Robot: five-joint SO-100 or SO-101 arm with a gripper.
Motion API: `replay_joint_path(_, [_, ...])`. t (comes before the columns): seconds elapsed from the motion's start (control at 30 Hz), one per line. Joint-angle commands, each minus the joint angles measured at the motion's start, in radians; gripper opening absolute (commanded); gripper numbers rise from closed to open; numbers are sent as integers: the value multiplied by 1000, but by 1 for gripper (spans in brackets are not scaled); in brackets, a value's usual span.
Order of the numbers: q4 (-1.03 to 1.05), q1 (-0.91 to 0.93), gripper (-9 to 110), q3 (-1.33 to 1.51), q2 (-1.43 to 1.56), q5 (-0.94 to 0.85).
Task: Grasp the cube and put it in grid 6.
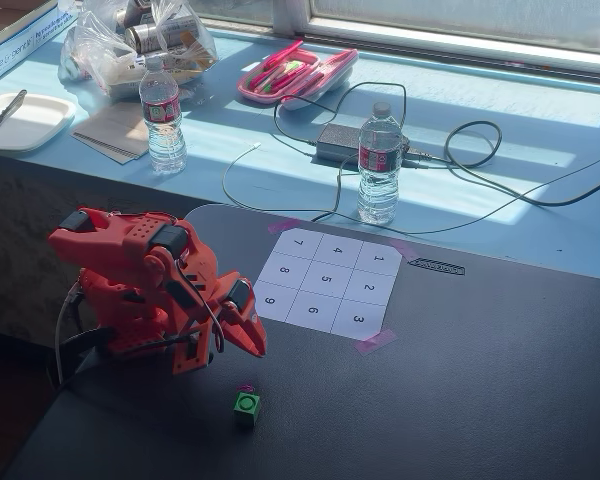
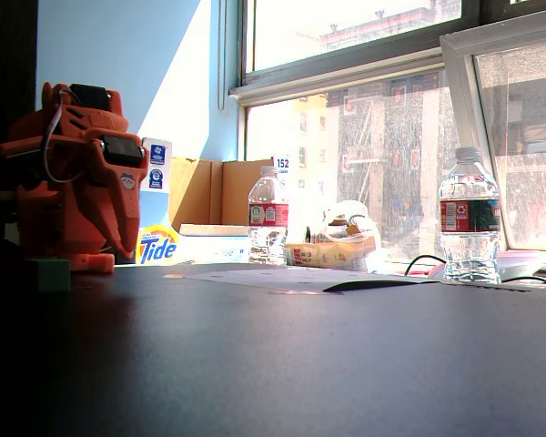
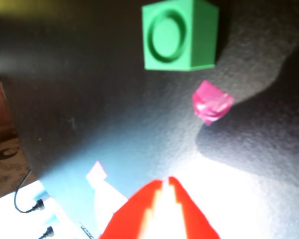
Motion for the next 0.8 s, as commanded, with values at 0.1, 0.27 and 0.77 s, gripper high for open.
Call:
replay_joint_path(0.1, [14,3,0,-8,6,-14])
replay_joint_path(0.27, [14,5,0,-8,6,-14])
replay_joint_path(0.77, [9,94,12,-258,-380,-15])
